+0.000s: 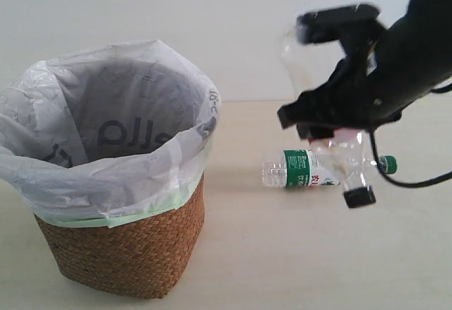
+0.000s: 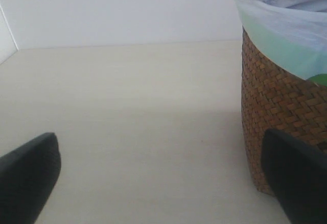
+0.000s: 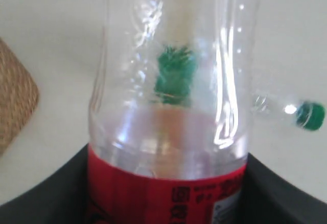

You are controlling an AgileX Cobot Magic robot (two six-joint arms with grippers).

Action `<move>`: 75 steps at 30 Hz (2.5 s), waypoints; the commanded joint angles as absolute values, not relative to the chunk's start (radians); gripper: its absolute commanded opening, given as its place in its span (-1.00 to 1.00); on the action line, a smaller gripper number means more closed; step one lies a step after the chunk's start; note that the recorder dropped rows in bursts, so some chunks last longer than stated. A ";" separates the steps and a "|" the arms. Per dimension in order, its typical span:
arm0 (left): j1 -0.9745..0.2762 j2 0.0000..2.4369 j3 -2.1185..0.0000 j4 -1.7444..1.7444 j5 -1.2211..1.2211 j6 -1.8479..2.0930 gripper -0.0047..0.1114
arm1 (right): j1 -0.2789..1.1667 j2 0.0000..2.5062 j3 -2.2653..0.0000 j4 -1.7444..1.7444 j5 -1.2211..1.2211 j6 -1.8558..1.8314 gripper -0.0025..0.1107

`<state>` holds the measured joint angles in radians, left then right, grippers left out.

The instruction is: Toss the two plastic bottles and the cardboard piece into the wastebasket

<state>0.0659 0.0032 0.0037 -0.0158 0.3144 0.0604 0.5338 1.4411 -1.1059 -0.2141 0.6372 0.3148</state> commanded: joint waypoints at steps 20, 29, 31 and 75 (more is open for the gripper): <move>0.059 0.000 0.000 -0.018 0.307 0.052 0.94 | 0.498 1.186 -0.734 -0.127 -0.353 0.160 -0.96; 0.059 0.000 0.000 -0.018 0.307 0.052 0.94 | 0.591 1.197 -0.922 0.023 -0.328 0.145 -0.96; 0.059 0.000 0.000 -0.018 0.307 0.052 0.94 | 0.660 1.214 -0.952 0.021 -0.343 0.188 -0.96; 0.059 0.000 0.000 -0.018 0.307 0.052 0.94 | 0.818 1.484 -1.354 -0.125 -0.125 0.416 -0.52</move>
<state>0.0659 0.0032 0.0037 -0.0158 0.3144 0.0604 0.7365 1.4196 -1.2433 -0.1343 -0.0832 0.3654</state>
